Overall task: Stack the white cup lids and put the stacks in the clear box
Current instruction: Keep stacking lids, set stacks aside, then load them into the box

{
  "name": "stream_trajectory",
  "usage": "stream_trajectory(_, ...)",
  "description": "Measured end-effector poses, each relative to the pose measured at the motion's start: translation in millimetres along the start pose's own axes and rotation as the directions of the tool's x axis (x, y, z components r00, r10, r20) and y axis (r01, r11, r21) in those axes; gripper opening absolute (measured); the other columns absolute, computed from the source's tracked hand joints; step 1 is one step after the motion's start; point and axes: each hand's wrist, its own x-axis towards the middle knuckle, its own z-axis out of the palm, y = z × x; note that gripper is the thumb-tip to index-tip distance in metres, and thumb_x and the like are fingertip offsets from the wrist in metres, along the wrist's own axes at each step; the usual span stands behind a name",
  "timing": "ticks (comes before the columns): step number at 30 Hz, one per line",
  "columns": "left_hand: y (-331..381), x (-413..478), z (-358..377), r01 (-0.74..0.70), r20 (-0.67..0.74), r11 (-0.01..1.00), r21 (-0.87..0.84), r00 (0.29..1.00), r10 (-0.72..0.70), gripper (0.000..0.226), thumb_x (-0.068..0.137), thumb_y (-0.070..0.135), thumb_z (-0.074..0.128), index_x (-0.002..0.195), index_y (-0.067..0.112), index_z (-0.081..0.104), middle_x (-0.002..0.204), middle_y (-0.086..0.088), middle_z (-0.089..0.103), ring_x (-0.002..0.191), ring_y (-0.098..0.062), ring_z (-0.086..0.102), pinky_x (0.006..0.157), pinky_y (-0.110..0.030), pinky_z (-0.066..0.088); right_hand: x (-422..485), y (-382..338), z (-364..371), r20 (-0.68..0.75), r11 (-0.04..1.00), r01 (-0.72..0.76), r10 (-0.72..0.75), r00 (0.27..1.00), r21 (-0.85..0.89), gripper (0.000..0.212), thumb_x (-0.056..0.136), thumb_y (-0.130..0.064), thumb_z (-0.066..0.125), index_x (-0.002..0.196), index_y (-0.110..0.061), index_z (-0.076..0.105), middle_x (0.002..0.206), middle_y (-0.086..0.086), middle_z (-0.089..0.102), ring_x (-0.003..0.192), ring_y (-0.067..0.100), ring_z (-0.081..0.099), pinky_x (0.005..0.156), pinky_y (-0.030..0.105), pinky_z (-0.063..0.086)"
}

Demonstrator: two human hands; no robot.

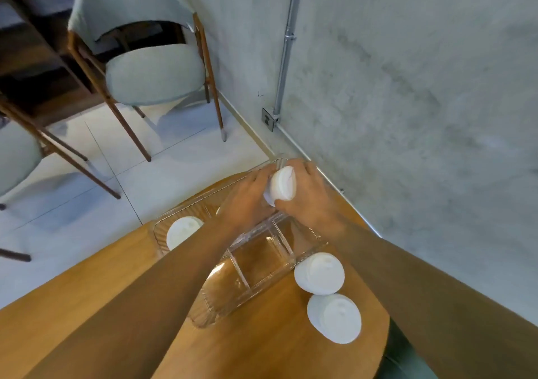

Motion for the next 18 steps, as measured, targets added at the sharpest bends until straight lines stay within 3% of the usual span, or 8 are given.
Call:
stream_trajectory(3, -11.1, 2.7, -0.4, 0.102, 0.069, 0.995, -0.019, 0.992, -0.101, 0.091, 0.092, 0.024, 0.081, 0.163, 0.031, 0.025, 0.160, 0.000, 0.048, 0.142, -0.030, 0.051, 0.113, -0.051, 0.047, 16.3, 6.5, 15.8, 0.038, 0.991, 0.040, -0.036, 0.999, -0.129, 0.093, 0.079, -0.034, 0.089, 0.153, -0.026, 0.032, 0.150, 0.007, 0.039, 0.134, 0.031, 0.047, 0.099, 0.042, 0.054)
stream_trajectory(8, -22.8, -4.6, -12.3, 0.143, 0.004, 0.990, 0.002, 0.990, -0.143, 0.075, 0.099, 0.027, 0.071, 0.162, 0.031, 0.030, 0.158, 0.001, 0.050, 0.143, -0.028, 0.050, 0.114, -0.050, 0.048, 36.1, 8.9, 43.0, 0.139, 0.936, 0.112, -0.068, 0.988, -0.335, 0.094, 0.083, -0.034, 0.086, 0.156, -0.022, 0.028, 0.156, 0.012, 0.036, 0.142, 0.038, 0.043, 0.110, 0.045, 0.047)
stream_trajectory(14, -22.3, -20.1, -25.6, 0.089, -0.052, 0.996, -0.014, 0.995, -0.090, 0.059, 0.101, 0.027, 0.070, 0.154, 0.030, 0.044, 0.152, 0.004, 0.055, 0.133, -0.021, 0.057, 0.110, -0.043, 0.052, 51.5, 12.0, 65.0, 0.173, 0.959, 0.039, 0.010, 0.985, -0.281, 0.100, 0.077, -0.033, 0.091, 0.154, -0.024, 0.029, 0.159, 0.012, 0.034, 0.148, 0.036, 0.034, 0.110, 0.047, 0.049)
stream_trajectory(18, -13.5, -38.3, -27.3, 0.052, -0.082, 0.998, -0.020, 0.995, -0.053, 0.051, 0.099, 0.023, 0.072, 0.147, 0.027, 0.055, 0.148, 0.004, 0.060, 0.128, -0.018, 0.059, 0.108, -0.033, 0.047, 42.9, 12.0, 58.8, 0.163, 0.971, 0.026, 0.014, 0.987, -0.238, 0.086, 0.085, -0.036, 0.085, 0.153, -0.022, 0.034, 0.158, 0.010, 0.037, 0.146, 0.032, 0.037, 0.113, 0.044, 0.045)
